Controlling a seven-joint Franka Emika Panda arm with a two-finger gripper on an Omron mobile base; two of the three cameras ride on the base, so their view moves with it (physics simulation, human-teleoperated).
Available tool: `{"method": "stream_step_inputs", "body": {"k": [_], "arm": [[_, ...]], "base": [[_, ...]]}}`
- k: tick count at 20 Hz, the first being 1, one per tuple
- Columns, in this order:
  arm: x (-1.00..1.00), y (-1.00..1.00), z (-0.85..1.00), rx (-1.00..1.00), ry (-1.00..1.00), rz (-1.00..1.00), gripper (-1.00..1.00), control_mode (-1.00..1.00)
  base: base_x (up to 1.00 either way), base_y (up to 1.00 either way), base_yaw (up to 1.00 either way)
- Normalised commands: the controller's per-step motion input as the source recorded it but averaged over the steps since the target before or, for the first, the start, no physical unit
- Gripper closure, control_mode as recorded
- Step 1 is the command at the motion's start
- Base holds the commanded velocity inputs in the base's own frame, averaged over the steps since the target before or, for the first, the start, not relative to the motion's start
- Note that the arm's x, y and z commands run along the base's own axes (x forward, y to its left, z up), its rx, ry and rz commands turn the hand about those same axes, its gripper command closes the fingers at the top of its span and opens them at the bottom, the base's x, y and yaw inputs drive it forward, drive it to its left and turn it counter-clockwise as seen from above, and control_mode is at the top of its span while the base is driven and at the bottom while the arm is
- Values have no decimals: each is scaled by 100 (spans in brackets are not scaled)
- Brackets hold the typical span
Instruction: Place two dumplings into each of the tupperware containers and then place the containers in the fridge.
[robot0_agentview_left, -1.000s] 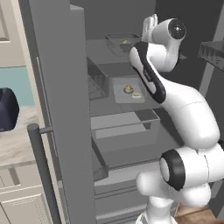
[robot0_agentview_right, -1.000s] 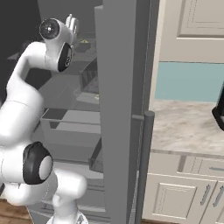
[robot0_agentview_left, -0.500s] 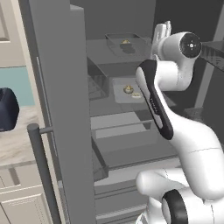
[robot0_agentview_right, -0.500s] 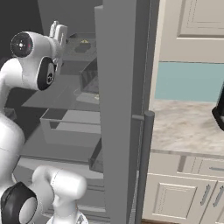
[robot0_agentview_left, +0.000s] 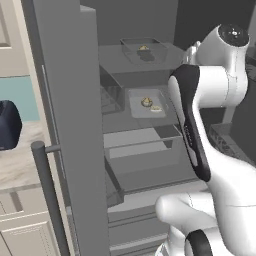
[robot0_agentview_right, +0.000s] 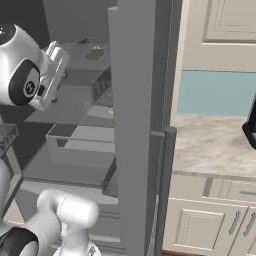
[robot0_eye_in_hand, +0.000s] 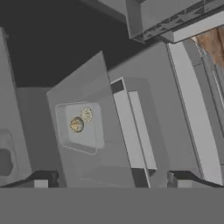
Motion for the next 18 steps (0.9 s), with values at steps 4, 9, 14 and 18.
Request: {"method": "stream_step_inputs", "body": {"k": [4,9,14,18], "arm": [[-100,0,-97,-1,36,0,-100,-100],[-97,0,-100,-7,15,1,-100,-100],[-24,0,-91,-4,8,1,-100,-100],[2,0,-56,0,0,0,-100,-100]], "base": [[0,0,0],[0,0,0],[0,0,0],[0,0,0]]}}
